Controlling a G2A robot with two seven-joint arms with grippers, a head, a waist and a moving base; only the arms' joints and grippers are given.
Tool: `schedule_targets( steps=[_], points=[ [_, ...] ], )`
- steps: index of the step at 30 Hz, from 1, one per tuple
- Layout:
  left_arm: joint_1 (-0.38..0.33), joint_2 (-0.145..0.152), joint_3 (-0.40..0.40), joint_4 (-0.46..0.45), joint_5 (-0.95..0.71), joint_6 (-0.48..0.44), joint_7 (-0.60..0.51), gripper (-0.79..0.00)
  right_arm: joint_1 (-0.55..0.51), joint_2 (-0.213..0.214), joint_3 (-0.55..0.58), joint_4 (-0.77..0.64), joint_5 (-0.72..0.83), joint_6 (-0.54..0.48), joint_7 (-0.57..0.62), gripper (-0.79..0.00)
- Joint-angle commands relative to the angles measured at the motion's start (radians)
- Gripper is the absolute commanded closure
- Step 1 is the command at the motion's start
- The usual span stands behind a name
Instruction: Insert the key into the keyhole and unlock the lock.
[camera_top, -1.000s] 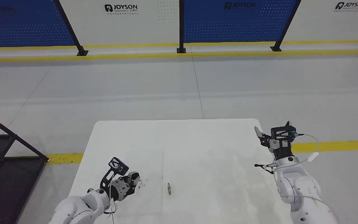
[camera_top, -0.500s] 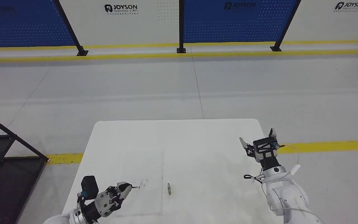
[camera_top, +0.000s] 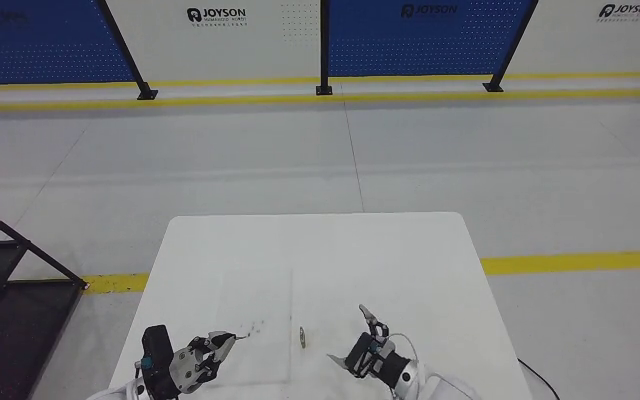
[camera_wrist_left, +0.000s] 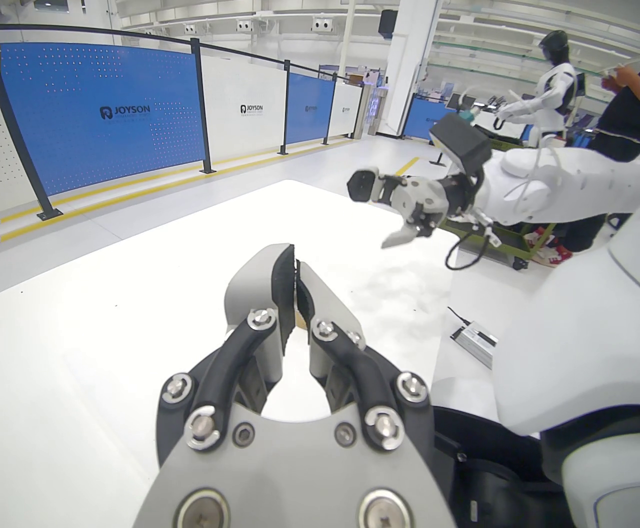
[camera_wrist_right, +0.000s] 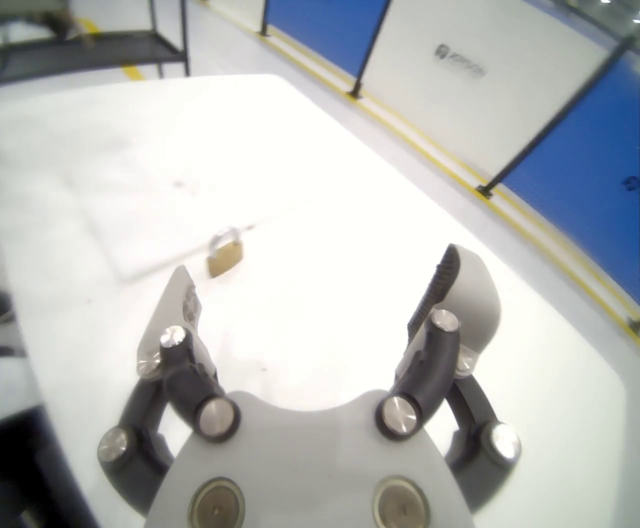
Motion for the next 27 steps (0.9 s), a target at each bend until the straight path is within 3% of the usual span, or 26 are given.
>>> schedule_targets(
  steps=[1, 7, 10, 23, 24, 25, 27],
  points=[
    [0.0, 0.0, 0.0, 0.0, 0.0, 0.0, 0.0, 0.0, 0.012, -0.005, -0.049, 0.034, 0.005, -0.024, 0.008, -0.785],
    [0.0, 0.0, 0.0, 0.0, 0.0, 0.0, 0.0, 0.0, 0.097, -0.031, -0.153, 0.141, 0.089, -0.009, 0.042, -0.785],
    [0.0, 0.0, 0.0, 0.0, 0.0, 0.0, 0.0, 0.0, 0.14, -0.051, -0.203, 0.191, 0.113, 0.075, 0.051, -0.785],
    [0.0, 0.0, 0.0, 0.0, 0.0, 0.0, 0.0, 0.0, 0.342, -0.138, -0.368, 0.421, 0.23, 0.26, 0.132, -0.785],
    [0.0, 0.0, 0.0, 0.0, 0.0, 0.0, 0.0, 0.0, 0.351, -0.143, -0.373, 0.435, 0.236, 0.265, 0.13, -0.767],
    [0.0, 0.0, 0.0, 0.0, 0.0, 0.0, 0.0, 0.0, 0.358, -0.147, -0.379, 0.445, 0.241, 0.27, 0.127, -0.643],
    [0.0, 0.0, 0.0, 0.0, 0.0, 0.0, 0.0, 0.0, 0.369, -0.153, -0.388, 0.46, 0.247, 0.277, 0.12, -0.477]
  ],
)
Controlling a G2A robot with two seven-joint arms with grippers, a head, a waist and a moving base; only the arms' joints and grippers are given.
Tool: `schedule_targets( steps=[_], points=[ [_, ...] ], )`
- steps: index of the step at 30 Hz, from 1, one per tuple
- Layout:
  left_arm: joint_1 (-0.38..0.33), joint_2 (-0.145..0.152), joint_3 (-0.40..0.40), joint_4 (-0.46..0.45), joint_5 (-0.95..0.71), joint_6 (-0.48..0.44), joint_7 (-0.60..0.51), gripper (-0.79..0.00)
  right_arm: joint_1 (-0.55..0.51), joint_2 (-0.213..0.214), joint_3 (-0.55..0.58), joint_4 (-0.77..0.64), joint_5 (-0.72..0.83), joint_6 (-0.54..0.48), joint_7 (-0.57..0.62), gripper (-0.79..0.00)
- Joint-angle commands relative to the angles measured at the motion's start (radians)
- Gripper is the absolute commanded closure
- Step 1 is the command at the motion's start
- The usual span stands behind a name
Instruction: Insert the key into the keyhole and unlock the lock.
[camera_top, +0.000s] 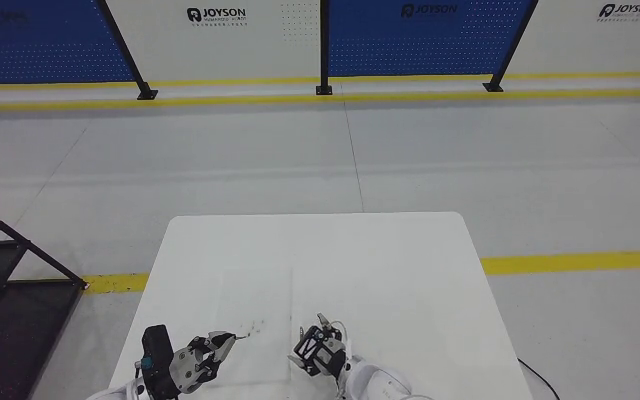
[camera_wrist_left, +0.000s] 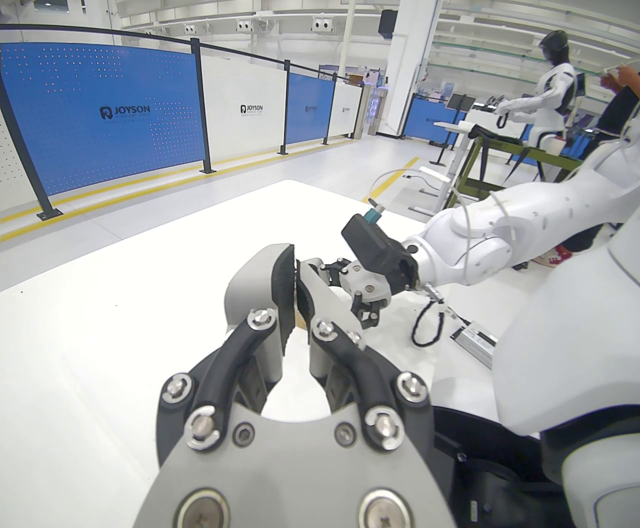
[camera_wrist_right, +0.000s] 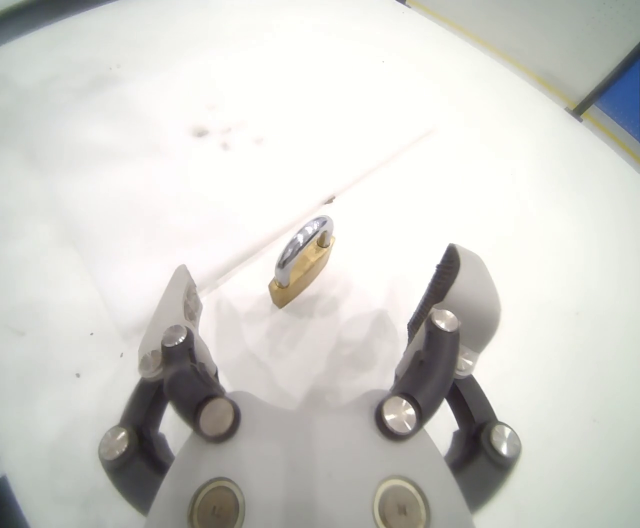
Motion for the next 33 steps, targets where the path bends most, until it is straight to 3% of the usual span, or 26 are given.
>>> schedule_targets(
  steps=[1, 6, 10, 13, 21, 26, 33],
  points=[
    [0.0, 0.0, 0.0, 0.0, 0.0, 0.0, 0.0, 0.0, 0.008, -0.005, -0.007, 0.013, 0.006, 0.006, -0.008, -0.391],
    [0.0, 0.0, 0.0, 0.0, 0.0, 0.0, 0.0, 0.0, 0.023, -0.012, -0.014, 0.037, 0.017, 0.009, -0.026, -0.28],
    [0.0, 0.0, 0.0, 0.0, 0.0, 0.0, 0.0, 0.0, 0.028, -0.015, -0.017, 0.043, 0.021, 0.006, -0.031, -0.092],
    [0.0, 0.0, 0.0, 0.0, 0.0, 0.0, 0.0, 0.0, 0.026, -0.015, -0.017, 0.04, 0.018, 0.003, -0.031, 0.0],
    [0.0, 0.0, 0.0, 0.0, 0.0, 0.0, 0.0, 0.0, 0.013, -0.007, 0.003, 0.011, 0.037, -0.033, -0.035, 0.0],
    [0.0, 0.0, 0.0, 0.0, 0.0, 0.0, 0.0, 0.0, -0.021, 0.013, 0.083, -0.059, 0.12, -0.074, -0.086, 0.0],
    [-0.014, -0.002, 0.02, -0.008, -0.027, 0.015, -0.026, 0.0, -0.115, 0.059, 0.286, -0.193, 0.378, -0.274, -0.194, 0.0]
  ],
)
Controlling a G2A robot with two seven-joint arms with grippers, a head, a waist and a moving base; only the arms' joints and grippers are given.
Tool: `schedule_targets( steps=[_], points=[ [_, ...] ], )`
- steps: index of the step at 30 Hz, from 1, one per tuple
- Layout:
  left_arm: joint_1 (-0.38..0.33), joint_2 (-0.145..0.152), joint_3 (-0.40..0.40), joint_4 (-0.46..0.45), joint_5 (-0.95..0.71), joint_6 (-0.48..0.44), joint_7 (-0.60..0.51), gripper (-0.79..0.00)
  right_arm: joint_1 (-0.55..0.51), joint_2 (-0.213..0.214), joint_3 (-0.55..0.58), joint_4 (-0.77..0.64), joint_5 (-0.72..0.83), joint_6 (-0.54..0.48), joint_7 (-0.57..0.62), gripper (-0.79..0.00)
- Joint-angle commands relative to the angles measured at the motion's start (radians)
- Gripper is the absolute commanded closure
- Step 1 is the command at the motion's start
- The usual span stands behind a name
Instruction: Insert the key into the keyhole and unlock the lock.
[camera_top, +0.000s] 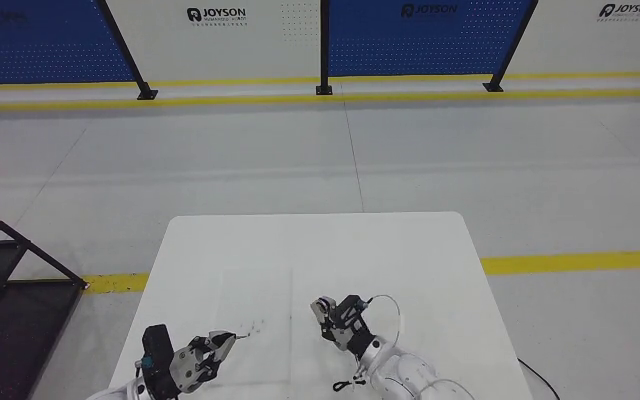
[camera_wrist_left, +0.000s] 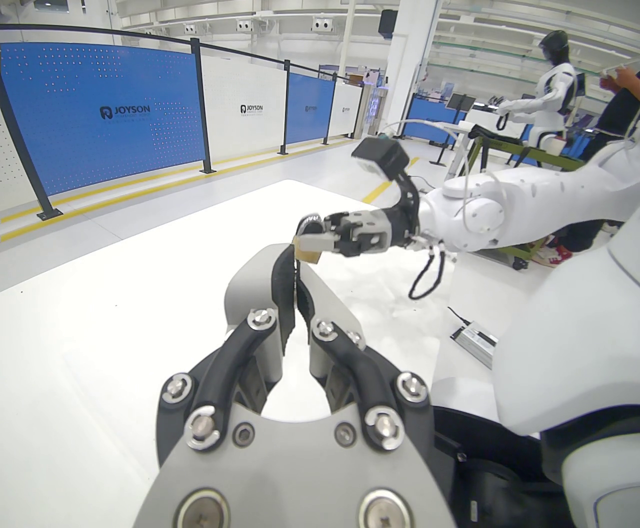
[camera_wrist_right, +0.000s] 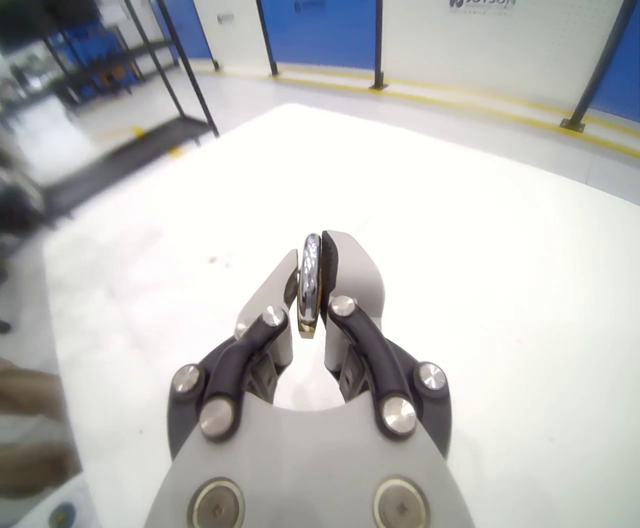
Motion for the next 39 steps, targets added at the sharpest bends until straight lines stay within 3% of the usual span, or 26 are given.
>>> schedule_targets(
  steps=[1, 4, 11, 28, 31, 34, 39],
  points=[
    [-0.009, -0.001, 0.019, -0.007, -0.023, -0.008, -0.015, 0.0, -0.027, 0.012, 0.067, -0.037, 0.117, -0.102, -0.027, 0.0],
    [-0.029, 0.001, 0.037, -0.005, -0.057, -0.048, -0.032, 0.0, -0.055, 0.029, 0.146, -0.075, 0.214, -0.201, -0.048, 0.0],
    [-0.075, 0.009, 0.126, -0.028, -0.106, -0.066, -0.086, 0.0, -0.103, 0.047, 0.239, -0.178, 0.291, -0.274, -0.074, 0.0],
    [-0.083, 0.011, 0.145, -0.033, -0.118, -0.059, -0.098, 0.0, -0.104, 0.045, 0.225, -0.193, 0.32, -0.273, -0.065, 0.0],
    [-0.097, 0.004, 0.186, -0.051, -0.199, -0.037, -0.053, 0.0, -0.1, 0.037, 0.191, -0.183, 0.388, -0.292, -0.104, 0.0],
    [-0.113, -0.007, 0.247, -0.04, -0.286, -0.048, 0.034, 0.0, -0.094, 0.027, 0.13, -0.139, 0.503, -0.392, -0.147, 0.0],
    [-0.166, -0.031, 0.364, -0.003, -0.356, -0.022, 0.145, 0.0, -0.057, 0.004, 0.043, -0.052, 0.628, -0.473, -0.218, 0.0]
  ],
)
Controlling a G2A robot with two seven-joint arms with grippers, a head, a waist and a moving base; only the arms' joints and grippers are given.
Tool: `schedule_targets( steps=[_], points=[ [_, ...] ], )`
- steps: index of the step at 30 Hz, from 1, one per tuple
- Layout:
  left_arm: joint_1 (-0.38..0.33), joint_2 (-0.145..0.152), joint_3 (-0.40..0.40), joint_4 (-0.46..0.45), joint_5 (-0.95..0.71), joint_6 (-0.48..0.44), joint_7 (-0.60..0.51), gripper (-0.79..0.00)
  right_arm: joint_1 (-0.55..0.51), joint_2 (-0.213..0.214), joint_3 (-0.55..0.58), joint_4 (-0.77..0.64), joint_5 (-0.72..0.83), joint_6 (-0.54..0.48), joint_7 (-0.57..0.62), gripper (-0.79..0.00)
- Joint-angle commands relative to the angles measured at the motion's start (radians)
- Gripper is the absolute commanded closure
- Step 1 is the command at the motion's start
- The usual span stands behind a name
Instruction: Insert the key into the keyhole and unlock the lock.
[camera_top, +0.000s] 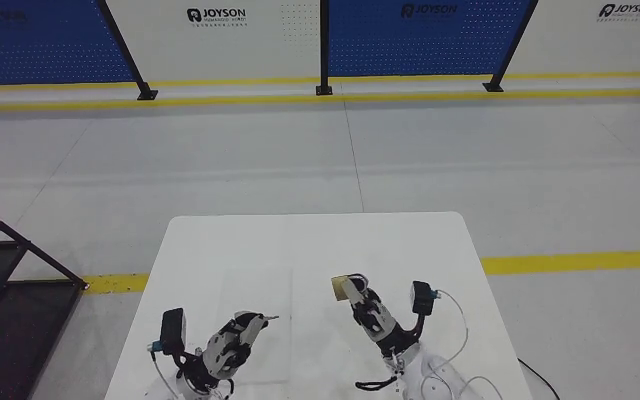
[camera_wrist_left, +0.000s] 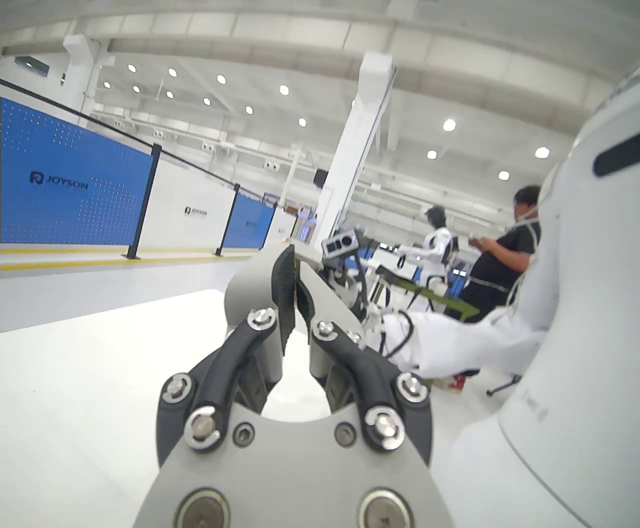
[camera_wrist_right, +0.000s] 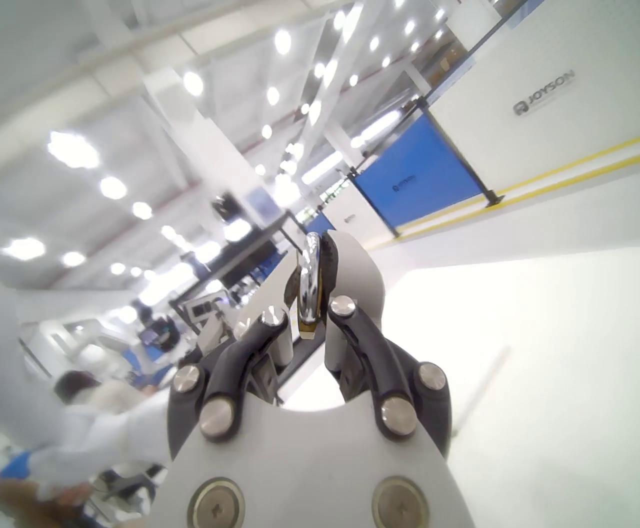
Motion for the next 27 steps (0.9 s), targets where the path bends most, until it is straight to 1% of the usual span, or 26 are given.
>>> schedule_targets(
  steps=[1, 4, 8, 12, 16, 20, 27],
  points=[
    [-0.023, -0.01, 0.057, 0.018, -0.012, 0.0, 0.043, 0.0, 0.016, -0.009, -0.032, 0.024, 0.026, -0.022, -0.027, 0.0],
    [-0.058, -0.024, 0.125, 0.048, -0.041, -0.004, 0.081, 0.0, 0.024, -0.022, -0.069, 0.051, 0.056, -0.076, -0.086, 0.0],
    [-0.096, -0.04, 0.187, 0.077, -0.036, 0.024, 0.116, 0.0, 0.04, -0.04, -0.091, 0.085, 0.037, -0.089, -0.192, 0.0],
    [-0.124, -0.053, 0.226, 0.105, -0.033, 0.062, 0.144, 0.0, 0.057, -0.056, -0.111, 0.117, -0.008, -0.093, -0.277, 0.0],
    [-0.152, -0.063, 0.255, 0.125, -0.036, 0.099, 0.148, 0.0, 0.065, -0.064, -0.113, 0.13, -0.052, -0.088, -0.302, 0.0],
    [-0.179, -0.074, 0.282, 0.136, -0.052, 0.141, 0.141, 0.0, 0.065, -0.064, -0.112, 0.129, -0.057, -0.087, -0.303, 0.0],
    [-0.229, -0.091, 0.336, 0.147, -0.092, 0.187, 0.084, 0.0, 0.065, -0.064, -0.112, 0.129, -0.057, -0.087, -0.303, 0.0]
  ],
)
